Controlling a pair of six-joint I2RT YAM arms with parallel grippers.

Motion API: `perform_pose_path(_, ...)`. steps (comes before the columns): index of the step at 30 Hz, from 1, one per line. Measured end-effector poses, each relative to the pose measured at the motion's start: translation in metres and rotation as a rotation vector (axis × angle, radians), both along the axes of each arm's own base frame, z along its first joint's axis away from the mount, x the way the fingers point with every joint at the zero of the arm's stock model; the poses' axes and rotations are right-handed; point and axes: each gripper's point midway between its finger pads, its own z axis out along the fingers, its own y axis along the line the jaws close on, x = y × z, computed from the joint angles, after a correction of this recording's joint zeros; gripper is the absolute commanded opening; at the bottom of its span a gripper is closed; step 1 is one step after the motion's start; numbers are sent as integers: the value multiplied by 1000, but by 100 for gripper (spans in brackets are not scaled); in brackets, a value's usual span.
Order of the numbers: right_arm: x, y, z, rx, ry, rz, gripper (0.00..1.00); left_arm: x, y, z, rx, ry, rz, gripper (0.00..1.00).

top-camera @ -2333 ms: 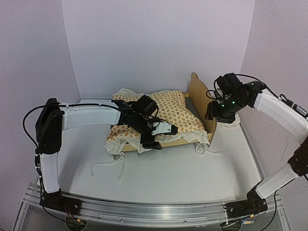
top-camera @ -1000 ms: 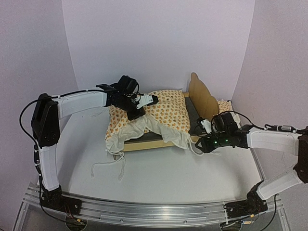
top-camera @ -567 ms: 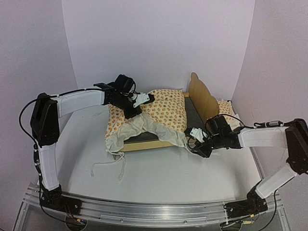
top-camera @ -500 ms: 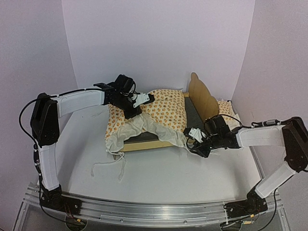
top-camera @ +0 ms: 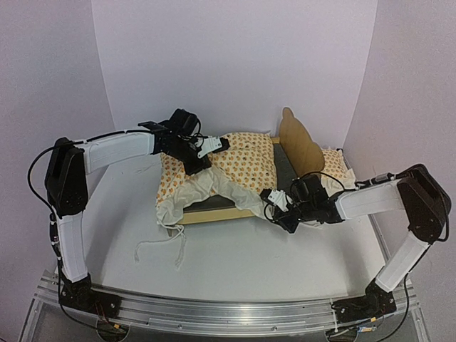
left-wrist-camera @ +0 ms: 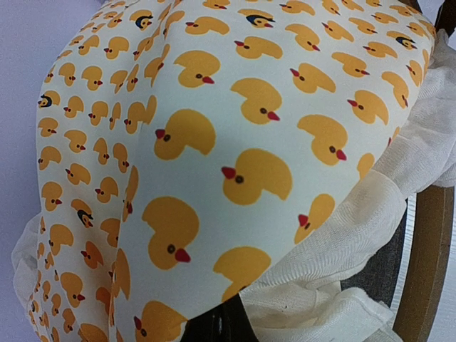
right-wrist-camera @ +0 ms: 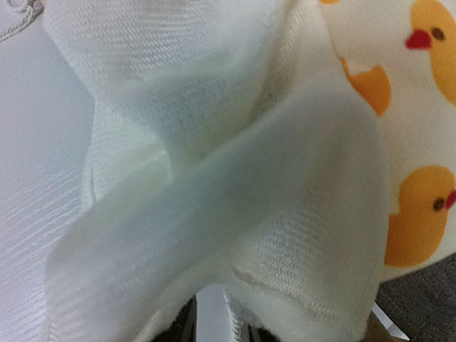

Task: Set up the pet bed

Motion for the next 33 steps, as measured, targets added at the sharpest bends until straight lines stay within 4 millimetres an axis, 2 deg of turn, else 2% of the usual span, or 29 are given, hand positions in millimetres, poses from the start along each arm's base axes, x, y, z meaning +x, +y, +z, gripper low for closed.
perform_pose_path(3, 5, 2, 3, 6, -14, -18, 0, 0, -1, 2, -4, 0, -2, 0)
perform_pose_path(11, 9, 0, 7, 8, -25, -49, 0, -2, -1, 1, -6, 9, -9, 0)
perform_pose_path(14, 5, -6, 19, 12, -14, -80, 0, -2, -1, 1, -7, 9, -10, 0)
perform_pose_path(15, 2, -9, 28, 13, -1, -94, 0, -2, -1, 1, -7, 9, -10, 0)
perform_pose_path(17, 2, -10, 58, 37, -4, -117, 0, -2, -1, 1, -7, 9, -10, 0)
perform_pose_path(22, 6, -6, 162, 160, -66, -158, 0, -2, -1, 1, -7, 8, -11, 0)
perform_pose_path(24, 6, -4, 191, 199, -79, -166, 0, -2, -1, 1, -7, 8, -11, 0)
perform_pose_path(26, 6, -3, 208, 223, -73, -177, 0, -2, -2, 1, -8, 8, -13, 0)
perform_pose_path(29, 10, -1, 215, 229, -35, -207, 0, -2, -2, 1, -9, 8, -14, 0)
perform_pose_path(33, 34, 5, 226, 212, -43, -264, 0, -3, -2, 3, -10, 6, -16, 2)
